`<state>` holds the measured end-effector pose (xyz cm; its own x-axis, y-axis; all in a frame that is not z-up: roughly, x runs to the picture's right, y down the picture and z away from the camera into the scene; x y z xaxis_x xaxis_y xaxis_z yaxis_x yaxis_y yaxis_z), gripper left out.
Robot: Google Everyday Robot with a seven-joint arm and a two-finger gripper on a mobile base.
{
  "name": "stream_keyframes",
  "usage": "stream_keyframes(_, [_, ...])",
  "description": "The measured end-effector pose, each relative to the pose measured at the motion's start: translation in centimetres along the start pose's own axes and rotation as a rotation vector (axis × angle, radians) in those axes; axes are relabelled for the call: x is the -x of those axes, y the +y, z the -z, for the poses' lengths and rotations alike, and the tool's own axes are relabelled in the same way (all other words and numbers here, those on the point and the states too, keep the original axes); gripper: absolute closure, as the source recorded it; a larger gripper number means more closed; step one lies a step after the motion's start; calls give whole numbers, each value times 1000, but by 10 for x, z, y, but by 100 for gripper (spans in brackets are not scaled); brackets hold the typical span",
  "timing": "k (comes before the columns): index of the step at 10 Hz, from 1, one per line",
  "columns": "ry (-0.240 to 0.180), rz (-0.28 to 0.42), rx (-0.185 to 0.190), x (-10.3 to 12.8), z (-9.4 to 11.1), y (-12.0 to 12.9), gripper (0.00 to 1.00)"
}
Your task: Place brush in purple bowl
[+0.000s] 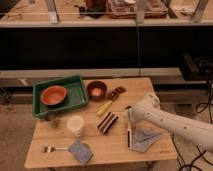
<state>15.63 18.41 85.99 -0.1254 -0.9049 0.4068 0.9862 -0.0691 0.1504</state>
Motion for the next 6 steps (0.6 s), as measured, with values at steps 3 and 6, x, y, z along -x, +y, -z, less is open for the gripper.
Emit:
stream_keyframes(3, [9, -1, -14, -1, 3, 0, 100])
stream_keyframes(6, [74, 2, -34, -13, 37, 2, 100])
